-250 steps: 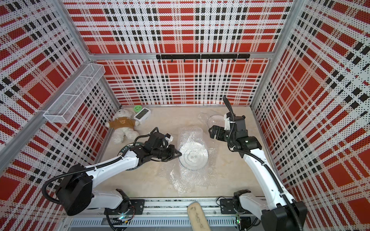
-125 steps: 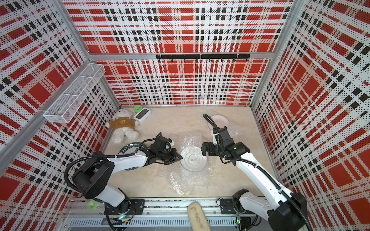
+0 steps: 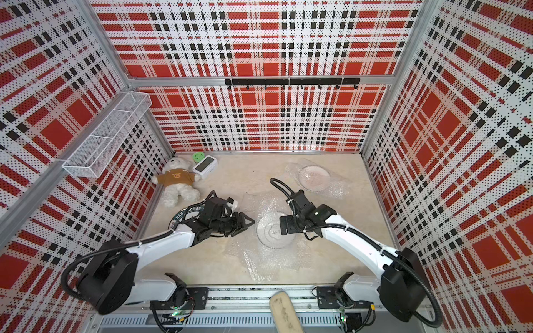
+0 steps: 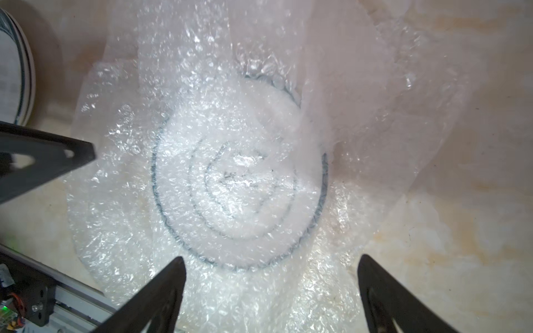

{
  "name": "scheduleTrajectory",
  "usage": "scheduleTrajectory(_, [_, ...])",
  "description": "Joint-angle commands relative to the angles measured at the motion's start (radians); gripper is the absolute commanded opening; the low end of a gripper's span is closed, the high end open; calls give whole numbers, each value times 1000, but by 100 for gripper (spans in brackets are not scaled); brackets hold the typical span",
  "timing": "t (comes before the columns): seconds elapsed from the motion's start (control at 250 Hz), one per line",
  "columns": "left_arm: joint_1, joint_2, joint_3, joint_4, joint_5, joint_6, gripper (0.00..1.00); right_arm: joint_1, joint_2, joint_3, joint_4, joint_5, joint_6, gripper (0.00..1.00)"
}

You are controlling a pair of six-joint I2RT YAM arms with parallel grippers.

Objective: Unpack dinner plates from bubble wrap
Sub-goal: Place the bubble wrap at the center of the board, then unwrap the bubble wrap.

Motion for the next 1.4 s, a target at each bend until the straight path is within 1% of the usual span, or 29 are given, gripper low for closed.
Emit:
scheduleTrajectory(0.0, [-36, -63, 53, -100, 1, 73, 54, 19, 61, 25, 41, 7, 27, 86])
scheduleTrajectory(0.04, [-55, -64, 64, -100, -1, 70, 52, 20, 78, 25, 52, -2, 33, 85])
scheduleTrajectory(0.084, [-68, -57, 70, -97, -13, 60, 44, 22, 92, 21, 70, -14, 40, 83])
scheduleTrajectory(0.128, [-82, -39, 71, -76, -16, 49, 40, 24, 103, 16, 86, -23, 45, 81])
scheduleTrajectory(0.16, [-89, -18, 74, -59, -12, 46, 34, 25, 110, 12, 96, -27, 47, 79])
scheduleTrajectory(0.2, [-99, 11, 79, -32, -4, 38, 24, 28, 120, 8, 110, -35, 51, 76])
scheduleTrajectory(0.224, [-108, 28, 82, -16, -3, 32, 21, 31, 125, 5, 117, -41, 54, 74])
scheduleTrajectory(0.352, [-148, 130, 107, 70, -5, -3, 14, 43, 163, -5, 142, -54, 64, 67])
scheduleTrajectory(0.4, [-160, 170, 113, 95, -11, -17, 8, 44, 176, -5, 144, -52, 67, 64])
scheduleTrajectory(0.428, [-165, 189, 111, 115, -13, -27, 6, 44, 182, -6, 146, -52, 67, 62])
scheduleTrajectory(0.48, [-171, 227, 106, 155, -14, -46, 5, 48, 193, -4, 147, -48, 68, 61])
scheduleTrajectory(0.524, [-172, 257, 100, 188, -7, -60, 3, 50, 202, -5, 145, -43, 68, 60])
scheduleTrajectory(0.584, [-174, 289, 93, 234, 8, -74, 2, 53, 215, -3, 142, -41, 66, 59])
scheduleTrajectory(0.716, [-174, 352, 97, 273, 23, -73, 2, 68, 242, 2, 126, -21, 65, 55])
scheduleTrajectory(0.86, [-175, 413, 108, 306, 40, -77, 1, 92, 274, 18, 101, 4, 60, 53])
scheduleTrajectory(1.18, [-175, 456, 88, 318, 41, -69, 0, 138, 329, 47, 42, 84, 57, 51])
scheduleTrajectory(1.396, [-169, 464, 84, 318, 43, -70, 0, 143, 335, 46, 50, 114, 62, 40])
